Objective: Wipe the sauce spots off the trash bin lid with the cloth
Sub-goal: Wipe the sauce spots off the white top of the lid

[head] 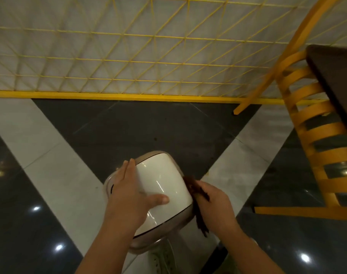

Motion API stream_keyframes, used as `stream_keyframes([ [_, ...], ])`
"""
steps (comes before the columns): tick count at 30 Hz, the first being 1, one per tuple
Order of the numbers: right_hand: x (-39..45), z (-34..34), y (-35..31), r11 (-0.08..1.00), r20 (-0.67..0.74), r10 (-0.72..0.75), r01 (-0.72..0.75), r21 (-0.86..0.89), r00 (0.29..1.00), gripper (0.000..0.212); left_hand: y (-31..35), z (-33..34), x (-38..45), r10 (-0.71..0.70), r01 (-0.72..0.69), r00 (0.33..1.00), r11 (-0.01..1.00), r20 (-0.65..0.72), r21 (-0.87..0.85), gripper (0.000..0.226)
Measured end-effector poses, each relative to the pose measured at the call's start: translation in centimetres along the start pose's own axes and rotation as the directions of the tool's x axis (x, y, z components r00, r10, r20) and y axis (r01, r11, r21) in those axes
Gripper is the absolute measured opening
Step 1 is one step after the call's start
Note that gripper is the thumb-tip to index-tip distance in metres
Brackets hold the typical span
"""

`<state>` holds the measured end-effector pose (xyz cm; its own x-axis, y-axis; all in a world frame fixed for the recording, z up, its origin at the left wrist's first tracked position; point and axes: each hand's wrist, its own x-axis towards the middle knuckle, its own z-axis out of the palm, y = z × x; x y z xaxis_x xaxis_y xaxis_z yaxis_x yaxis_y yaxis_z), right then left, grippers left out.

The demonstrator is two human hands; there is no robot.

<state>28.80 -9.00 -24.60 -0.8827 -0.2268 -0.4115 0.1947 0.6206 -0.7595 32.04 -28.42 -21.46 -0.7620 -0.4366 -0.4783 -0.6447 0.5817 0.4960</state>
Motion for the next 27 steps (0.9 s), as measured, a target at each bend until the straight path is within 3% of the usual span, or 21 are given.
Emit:
stream_keyframes([
  [3, -1.8, -0.5, 0.0, 1.0, -0.014, 0.015, -0.014, 0.016, 1.0, 0.03, -0.2, 0.1, 0.2, -0.003, 0.002, 1.0, 1.0, 0.001, 0.006, 0.138],
  [6, -0.1, -0.2, -2.7, 0.973, -0.024, -0.22, 0.217, -0.078, 0.975, 0.033, -0.1, 0.1, 0.1, 0.011, -0.01, 1.0, 1.0, -0.014, 0.028, 0.138],
  [8, 2.5, 0.3, -4.6, 0.954, -0.02, -0.287, 0.284, -0.092, 0.958, 0.035, -0.1, 0.1, 0.0, 0.02, -0.02, 0.999, 1.0, -0.027, 0.019, 0.137],
  [12, 5.7, 0.9, -3.8, 0.987, 0.027, -0.112, 0.114, -0.114, 0.993, 0.031, 0.1, 0.0, -0.1, -0.006, 0.006, 1.0, 1.0, -0.022, -0.002, 0.137],
  [16, 1.2, 0.0, -1.1, 0.997, 0.037, 0.072, -0.07, -0.035, 0.997, 0.024, -0.3, 0.0, 0.1, -0.039, 0.039, 0.999, 0.999, -0.004, 0.025, 0.137],
  [19, -3.7, -0.3, -0.3, 0.996, -0.09, 0.067, -0.062, 0.056, 0.994, 0.031, -0.1, -0.1, -0.5, -0.051, 0.052, 0.998, 0.996, -0.022, 0.076, 0.133],
  [23, -6.0, 1.1, 0.4, 0.98, -0.305, 0.052, 0.01, 0.199, 0.951, 0.032, 1.7, 0.5, -2.5, -0.05, 0.094, 0.983, 0.963, -0.174, 0.252, 0.124],
  [27, -2.3, 0.1, -1.4, 0.983, -0.355, 0.0, 0.065, 0.172, 0.935, 0.025, 2.5, 0.8, -3.1, -0.095, 0.142, 0.979, 0.952, -0.179, 0.271, 0.108],
])
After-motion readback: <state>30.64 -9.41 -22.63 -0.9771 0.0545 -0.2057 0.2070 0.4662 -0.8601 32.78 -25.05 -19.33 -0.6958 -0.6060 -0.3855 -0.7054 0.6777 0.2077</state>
